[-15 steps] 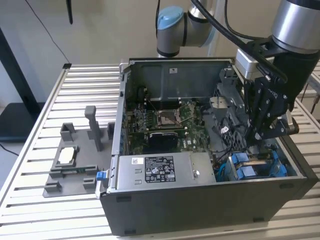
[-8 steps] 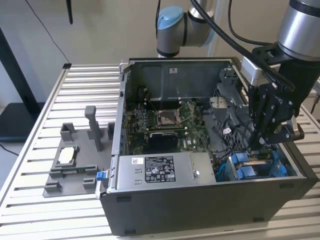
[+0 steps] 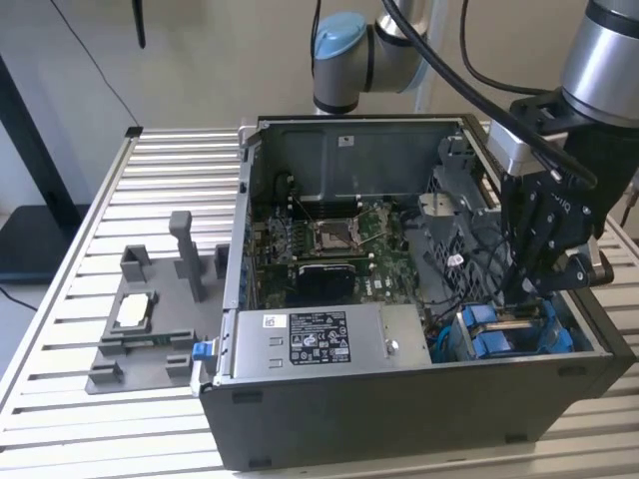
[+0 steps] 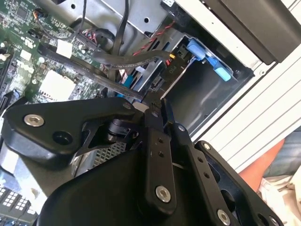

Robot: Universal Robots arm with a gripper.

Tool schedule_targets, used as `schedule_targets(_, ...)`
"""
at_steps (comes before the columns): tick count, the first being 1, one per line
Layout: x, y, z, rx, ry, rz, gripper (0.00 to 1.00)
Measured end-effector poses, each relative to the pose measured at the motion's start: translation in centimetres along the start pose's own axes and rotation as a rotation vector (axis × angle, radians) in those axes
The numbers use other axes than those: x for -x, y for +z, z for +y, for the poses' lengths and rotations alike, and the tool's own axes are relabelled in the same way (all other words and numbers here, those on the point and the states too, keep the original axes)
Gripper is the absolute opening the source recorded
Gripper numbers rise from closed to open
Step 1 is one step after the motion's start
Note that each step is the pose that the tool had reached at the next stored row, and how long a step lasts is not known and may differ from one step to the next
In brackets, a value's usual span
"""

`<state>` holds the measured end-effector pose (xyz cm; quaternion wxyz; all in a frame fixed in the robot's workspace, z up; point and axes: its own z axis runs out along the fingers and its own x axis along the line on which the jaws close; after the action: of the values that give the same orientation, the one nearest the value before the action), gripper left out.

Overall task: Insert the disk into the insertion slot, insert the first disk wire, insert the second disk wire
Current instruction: 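Insert the second disk wire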

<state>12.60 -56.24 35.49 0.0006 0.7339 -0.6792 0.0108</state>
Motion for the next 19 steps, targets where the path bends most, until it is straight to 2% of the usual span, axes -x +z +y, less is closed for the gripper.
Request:
schedule_targets(7, -0.24, 0.02, -0.46, 0.0203, 0.0, -0.0044, 0.16)
schedule_targets(9, -0.3, 0.02, -0.64, 0.0216, 0.0, -0.0097, 0.16)
schedule_targets(14, -0.46, 0.05, -1.06, 0.0208, 0.001, -0.031, 0.16)
schedule_targets(19, -0.53, 0.12, -1.08, 0.0258, 0.014, -0.0348, 0.16)
